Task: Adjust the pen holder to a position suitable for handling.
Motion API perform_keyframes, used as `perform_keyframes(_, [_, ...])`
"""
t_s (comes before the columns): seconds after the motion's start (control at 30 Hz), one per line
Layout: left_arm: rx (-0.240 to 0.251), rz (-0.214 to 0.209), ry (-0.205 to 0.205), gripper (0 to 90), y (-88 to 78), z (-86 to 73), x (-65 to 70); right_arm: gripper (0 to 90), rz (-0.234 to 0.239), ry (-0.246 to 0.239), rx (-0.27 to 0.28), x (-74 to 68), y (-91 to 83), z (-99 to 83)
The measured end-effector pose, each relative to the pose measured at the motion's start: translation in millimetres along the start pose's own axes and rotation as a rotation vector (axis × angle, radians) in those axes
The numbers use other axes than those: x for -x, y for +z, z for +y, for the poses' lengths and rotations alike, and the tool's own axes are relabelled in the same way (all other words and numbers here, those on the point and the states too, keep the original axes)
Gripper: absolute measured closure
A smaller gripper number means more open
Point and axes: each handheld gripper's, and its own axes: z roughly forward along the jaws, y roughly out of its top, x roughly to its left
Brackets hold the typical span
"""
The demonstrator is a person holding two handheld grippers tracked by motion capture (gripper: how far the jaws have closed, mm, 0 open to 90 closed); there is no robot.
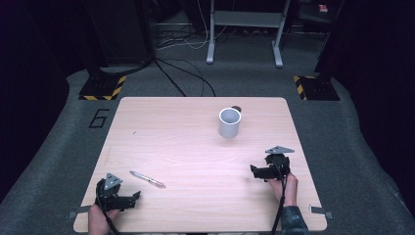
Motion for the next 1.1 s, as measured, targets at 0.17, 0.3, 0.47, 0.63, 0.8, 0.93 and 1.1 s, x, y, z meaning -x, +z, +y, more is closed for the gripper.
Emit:
perform_keyframes(0.17, [0.000,0.000,0.000,0.6,0.0,0.0,0.0,6.9,-0.002,-0.005,0.008,1.3,4.3,23.5])
perform_keyframes(0.3, [0.000,0.000,0.000,0.6,0.0,0.0,0.0,5.8,0.019,0.003,0.022,3.0,7.4,41.5])
perform_keyframes(0.47, [0.000,0.000,0.000,0.6,0.0,0.0,0.0,4.6,0.055,-0.002,0.021,1.7,13.6,68.7])
perform_keyframes(0.63, [0.000,0.000,0.000,0.5,0.0,0.0,0.0,4.2,0.065,-0.022,0.021,-0.8,22.1,89.2])
perform_keyframes(0.8, [0.000,0.000,0.000,0.5,0.0,0.0,0.0,9.3,0.081,0.001,0.012,-1.8,33.4,106.8])
perform_keyframes(0.93, [0.000,0.000,0.000,0.6,0.0,0.0,0.0,9.1,0.079,0.014,0.004,-0.6,44.0,116.3])
perform_keyframes(1.1, [0.000,0.000,0.000,0.6,0.1,0.0,-0.1,3.6,0.091,0.035,-0.003,0.5,57.0,126.6])
